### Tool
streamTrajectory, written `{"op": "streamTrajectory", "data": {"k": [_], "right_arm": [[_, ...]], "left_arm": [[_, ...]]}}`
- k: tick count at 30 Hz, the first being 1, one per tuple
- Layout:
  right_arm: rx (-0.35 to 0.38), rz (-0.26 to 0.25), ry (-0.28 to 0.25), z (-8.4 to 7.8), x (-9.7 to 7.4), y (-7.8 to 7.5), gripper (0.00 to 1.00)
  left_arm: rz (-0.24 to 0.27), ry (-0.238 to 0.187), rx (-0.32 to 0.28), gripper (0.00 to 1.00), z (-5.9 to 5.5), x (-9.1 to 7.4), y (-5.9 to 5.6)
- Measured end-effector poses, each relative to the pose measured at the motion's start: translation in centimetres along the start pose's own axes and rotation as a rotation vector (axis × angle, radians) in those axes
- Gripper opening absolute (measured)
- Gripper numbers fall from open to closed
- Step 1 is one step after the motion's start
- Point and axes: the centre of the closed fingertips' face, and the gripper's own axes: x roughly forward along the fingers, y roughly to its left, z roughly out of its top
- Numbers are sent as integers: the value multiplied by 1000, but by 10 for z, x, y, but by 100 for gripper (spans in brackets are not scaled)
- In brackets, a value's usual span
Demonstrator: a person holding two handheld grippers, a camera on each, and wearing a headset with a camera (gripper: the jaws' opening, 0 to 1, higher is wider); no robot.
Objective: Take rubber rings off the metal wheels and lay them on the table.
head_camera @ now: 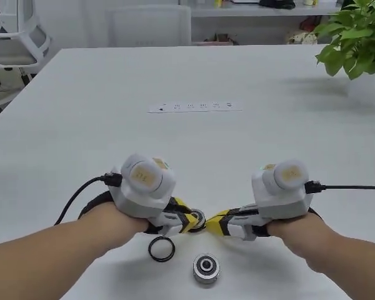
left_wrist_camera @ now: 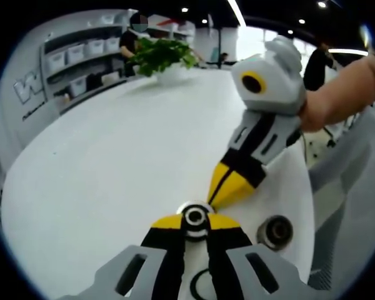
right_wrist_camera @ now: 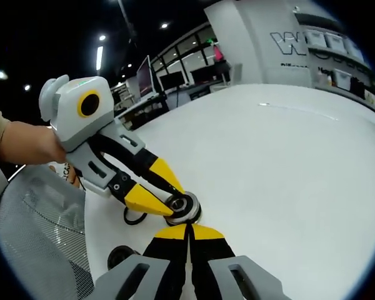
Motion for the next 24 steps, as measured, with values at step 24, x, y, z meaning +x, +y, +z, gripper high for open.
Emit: {"op": "streamTrajectory", "data": {"k": [24], "right_arm": [[306,9,-140,9,-2,-5,0]], "left_arm": [[19,1,-11,12,0,1,1]]}}
